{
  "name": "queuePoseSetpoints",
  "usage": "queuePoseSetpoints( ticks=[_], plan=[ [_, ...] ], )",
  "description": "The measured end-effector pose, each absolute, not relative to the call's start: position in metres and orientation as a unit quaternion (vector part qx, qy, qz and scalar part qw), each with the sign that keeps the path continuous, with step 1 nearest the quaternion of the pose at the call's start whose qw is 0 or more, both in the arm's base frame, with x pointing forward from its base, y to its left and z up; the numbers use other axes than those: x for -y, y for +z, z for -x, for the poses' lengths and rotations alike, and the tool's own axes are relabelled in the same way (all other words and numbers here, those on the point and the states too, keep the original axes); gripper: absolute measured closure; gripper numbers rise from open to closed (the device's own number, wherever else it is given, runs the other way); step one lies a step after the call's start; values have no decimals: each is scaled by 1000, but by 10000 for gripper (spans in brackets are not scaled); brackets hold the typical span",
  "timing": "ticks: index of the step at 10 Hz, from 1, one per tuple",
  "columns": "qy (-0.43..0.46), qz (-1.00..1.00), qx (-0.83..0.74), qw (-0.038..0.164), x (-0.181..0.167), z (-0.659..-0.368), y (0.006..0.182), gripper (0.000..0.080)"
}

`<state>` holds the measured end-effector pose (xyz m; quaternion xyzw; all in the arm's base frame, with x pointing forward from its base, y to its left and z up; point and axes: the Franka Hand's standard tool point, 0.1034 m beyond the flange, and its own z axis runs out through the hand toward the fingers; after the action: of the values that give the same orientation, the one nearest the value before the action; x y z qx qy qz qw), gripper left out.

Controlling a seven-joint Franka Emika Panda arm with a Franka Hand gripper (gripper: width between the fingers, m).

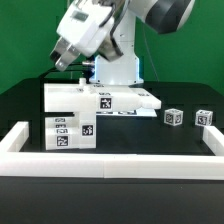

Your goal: Assemble chair

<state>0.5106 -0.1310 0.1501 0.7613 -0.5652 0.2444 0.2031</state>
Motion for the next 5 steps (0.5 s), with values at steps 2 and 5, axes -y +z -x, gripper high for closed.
queuePoseSetpoints(
  ticks=[2,5],
  plan=[
    [246,-765,562,196,116,-510,163,150],
    [247,-767,561,191,95,-515,172,150]
  ],
)
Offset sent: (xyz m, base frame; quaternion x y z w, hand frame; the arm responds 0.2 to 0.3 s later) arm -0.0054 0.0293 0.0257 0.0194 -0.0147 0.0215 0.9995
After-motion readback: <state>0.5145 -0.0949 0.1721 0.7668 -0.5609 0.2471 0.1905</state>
